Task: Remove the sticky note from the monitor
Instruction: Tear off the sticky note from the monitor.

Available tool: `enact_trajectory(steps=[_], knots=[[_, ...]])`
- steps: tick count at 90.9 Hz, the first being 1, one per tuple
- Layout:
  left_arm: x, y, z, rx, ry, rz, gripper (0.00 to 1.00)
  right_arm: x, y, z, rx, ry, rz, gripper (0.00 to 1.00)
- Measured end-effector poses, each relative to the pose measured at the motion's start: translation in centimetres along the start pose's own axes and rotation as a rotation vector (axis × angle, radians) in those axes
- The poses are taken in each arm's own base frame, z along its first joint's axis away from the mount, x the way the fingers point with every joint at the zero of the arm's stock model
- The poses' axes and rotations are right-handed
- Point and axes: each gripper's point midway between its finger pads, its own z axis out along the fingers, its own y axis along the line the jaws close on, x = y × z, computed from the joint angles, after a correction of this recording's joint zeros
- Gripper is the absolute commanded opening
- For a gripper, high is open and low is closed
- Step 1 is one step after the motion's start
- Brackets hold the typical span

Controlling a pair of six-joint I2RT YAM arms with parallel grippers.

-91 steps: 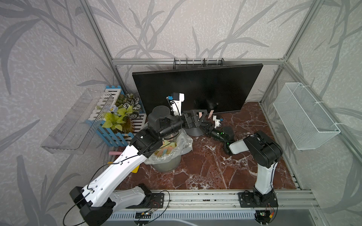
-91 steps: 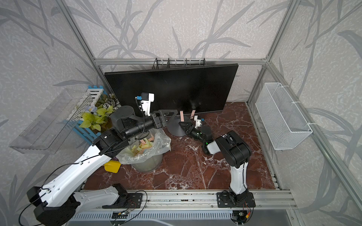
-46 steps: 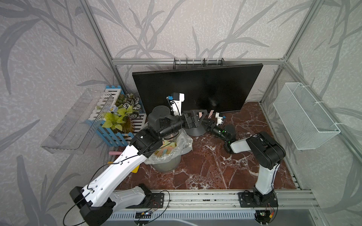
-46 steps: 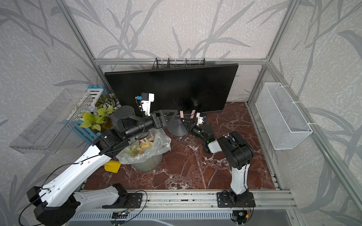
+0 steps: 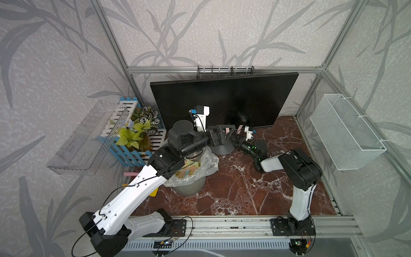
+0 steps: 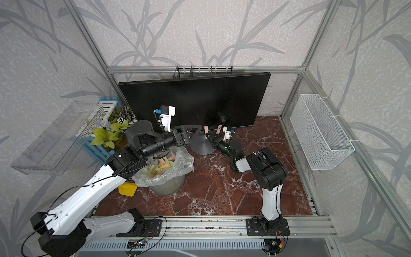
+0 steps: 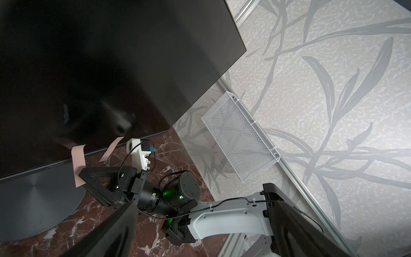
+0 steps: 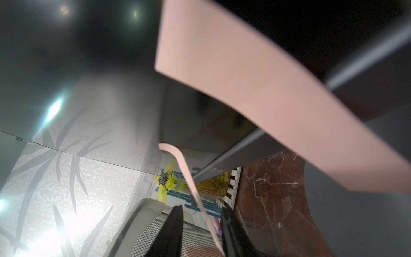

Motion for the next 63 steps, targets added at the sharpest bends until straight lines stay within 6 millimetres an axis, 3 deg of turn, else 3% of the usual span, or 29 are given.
enact_trajectory(steps=[10,38,47,63], knots=[[0.0,0.0,0.0,-0.001,0.0,0.0,1.0,0.2,0.0,0.0,-0.001,0.008,0.004,0.0],[-0.2,0.1,-0.3,-0.011,-0.012,0.005,1.0,1.2,-0.3,-1.6,0.033,0.026,0.035,0.0],[-0.4,0.3,-0.7,-0.028,-0.025,0.016,1.0,1.7,1.9,-2.2,0.02,0.038,0.018,0.0],[-1.4,1.0,-2.0,-0.091,-0.074,0.05,1.0,3.7,9.1,-2.8,-0.041,0.099,-0.08,0.0]])
